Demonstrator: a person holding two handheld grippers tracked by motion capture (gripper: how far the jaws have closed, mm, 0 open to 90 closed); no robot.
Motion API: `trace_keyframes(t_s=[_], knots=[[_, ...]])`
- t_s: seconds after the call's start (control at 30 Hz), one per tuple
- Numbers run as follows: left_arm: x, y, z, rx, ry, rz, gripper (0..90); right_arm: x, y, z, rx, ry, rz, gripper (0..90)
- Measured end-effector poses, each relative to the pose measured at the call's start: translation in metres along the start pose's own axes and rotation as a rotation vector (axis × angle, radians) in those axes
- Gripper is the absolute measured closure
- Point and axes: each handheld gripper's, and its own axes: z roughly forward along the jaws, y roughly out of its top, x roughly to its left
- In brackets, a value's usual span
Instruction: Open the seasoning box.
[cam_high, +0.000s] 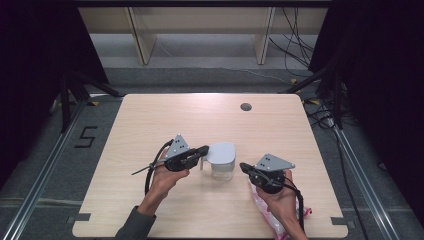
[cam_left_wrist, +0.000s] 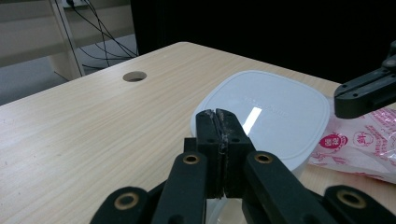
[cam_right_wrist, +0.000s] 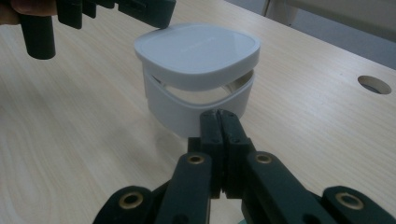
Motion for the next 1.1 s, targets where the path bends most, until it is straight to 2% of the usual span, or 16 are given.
trace_keyframes(t_s=[0.1,0.33,0.4,0.47,0.5,0.53,0.63,0.67,0.77,0.8,0.83,0.93,1.0,1.03,1.07,1.1], knots=[[0.0,0.0,0.0,-0.001,0.001,-0.003,88.1,0.0,0.001,0.004,-0.01,-0.011,0.009,90.0],[0.001,0.0,-0.001,0.002,-0.007,-0.002,87.9,-0.001,0.004,0.013,0.016,0.014,-0.003,90.0],[0.001,0.0,-0.001,0.003,-0.009,-0.002,87.9,-0.001,0.004,0.013,0.01,-0.005,0.002,90.0],[0.002,-0.001,-0.001,0.002,-0.009,-0.003,87.9,-0.002,0.004,0.014,0.024,0.006,0.022,90.0],[0.002,-0.001,-0.001,0.002,-0.009,-0.003,87.9,-0.003,0.004,0.015,0.013,-0.003,0.006,90.0],[0.002,-0.001,-0.001,0.001,-0.011,-0.001,87.8,-0.003,0.004,0.016,0.025,0.018,0.012,90.0],[0.003,-0.001,-0.002,0.007,-0.001,-0.001,87.8,-0.001,0.005,0.016,0.019,0.012,0.021,90.0],[0.004,-0.002,-0.002,0.007,0.003,-0.015,87.7,-0.001,0.006,0.018,0.016,0.021,0.006,90.0],[0.005,-0.002,-0.002,0.012,0.006,-0.008,87.7,0.0,0.007,0.019,0.012,0.025,0.009,90.0],[0.005,-0.002,-0.002,0.009,0.002,-0.009,87.4,0.002,0.009,0.018,0.011,0.019,0.021,90.0],[0.005,-0.003,-0.002,0.005,0.0,-0.012,87.1,0.001,0.011,0.017,0.009,0.019,0.003,90.0],[0.006,-0.003,-0.002,-0.001,-0.007,-0.015,86.5,0.002,0.015,0.017,-0.002,0.035,0.004,90.0],[0.007,-0.003,-0.002,0.001,-0.011,-0.017,86.1,0.003,0.017,0.015,0.001,0.035,0.02,90.0],[0.007,-0.003,-0.002,0.001,-0.011,-0.017,86.0,0.002,0.017,0.016,-0.019,0.022,-0.005,90.0],[0.007,-0.003,-0.002,0.0,-0.013,-0.016,86.0,0.002,0.017,0.016,-0.019,0.022,-0.005,90.0],[0.007,-0.003,-0.003,0.0,-0.014,-0.025,84.0,0.001,0.018,0.016,-0.017,0.036,0.015,90.0]])
